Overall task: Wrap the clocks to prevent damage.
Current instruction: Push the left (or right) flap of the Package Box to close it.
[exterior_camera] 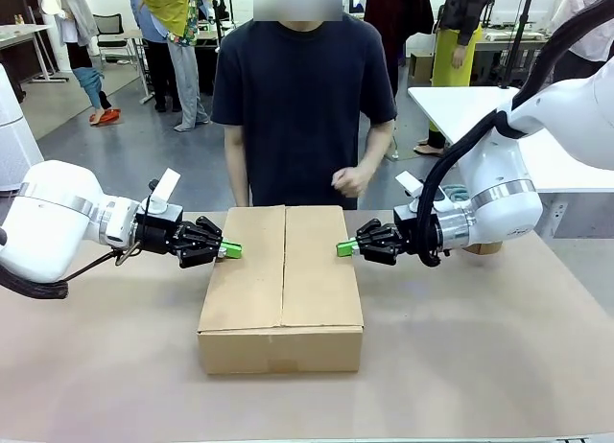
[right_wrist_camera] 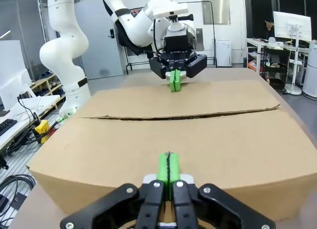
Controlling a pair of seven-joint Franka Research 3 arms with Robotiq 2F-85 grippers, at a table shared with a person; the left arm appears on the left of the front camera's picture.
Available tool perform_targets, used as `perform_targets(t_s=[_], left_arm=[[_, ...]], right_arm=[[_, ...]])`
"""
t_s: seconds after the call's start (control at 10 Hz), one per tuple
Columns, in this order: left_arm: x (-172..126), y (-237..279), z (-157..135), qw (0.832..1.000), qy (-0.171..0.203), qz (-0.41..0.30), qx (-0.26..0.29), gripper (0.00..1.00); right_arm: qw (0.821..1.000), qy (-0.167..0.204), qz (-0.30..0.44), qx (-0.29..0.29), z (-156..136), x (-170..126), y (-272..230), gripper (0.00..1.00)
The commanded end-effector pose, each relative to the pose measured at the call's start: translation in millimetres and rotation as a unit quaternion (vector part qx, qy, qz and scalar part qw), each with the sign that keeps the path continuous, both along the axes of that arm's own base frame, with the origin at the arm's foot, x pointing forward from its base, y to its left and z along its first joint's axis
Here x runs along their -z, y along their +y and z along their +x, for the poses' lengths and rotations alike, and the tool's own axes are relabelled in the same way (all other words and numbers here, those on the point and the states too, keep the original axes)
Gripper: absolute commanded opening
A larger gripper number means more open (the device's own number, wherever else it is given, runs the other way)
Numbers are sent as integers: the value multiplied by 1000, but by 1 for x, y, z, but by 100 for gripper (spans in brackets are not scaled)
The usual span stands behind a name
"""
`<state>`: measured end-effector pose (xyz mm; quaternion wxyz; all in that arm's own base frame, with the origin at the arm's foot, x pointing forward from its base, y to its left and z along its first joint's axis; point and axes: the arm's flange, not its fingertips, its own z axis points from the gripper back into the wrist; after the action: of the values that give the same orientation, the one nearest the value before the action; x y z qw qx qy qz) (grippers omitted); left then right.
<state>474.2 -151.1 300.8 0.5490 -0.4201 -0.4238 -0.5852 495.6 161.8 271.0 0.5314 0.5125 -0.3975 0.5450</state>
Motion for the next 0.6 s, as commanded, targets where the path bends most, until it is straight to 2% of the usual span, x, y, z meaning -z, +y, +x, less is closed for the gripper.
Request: perform_targets(t_s=[0.0,0.2,0.3,0.5], left_arm=[[3,-1,-1,1000,0,2,0,0],[3,-1,-1,1000,0,2,0,0],[3,-1,-1,1000,0,2,0,0],[3,-1,-1,1000,0,2,0,0]], right_arm=[[998,13,-50,23,13,35,1,1],[998,6,-56,-2,11,36,-2,1],[1000,7,3,-2,2,2,0,1],[1000,7,3,-2,2,2,0,1]])
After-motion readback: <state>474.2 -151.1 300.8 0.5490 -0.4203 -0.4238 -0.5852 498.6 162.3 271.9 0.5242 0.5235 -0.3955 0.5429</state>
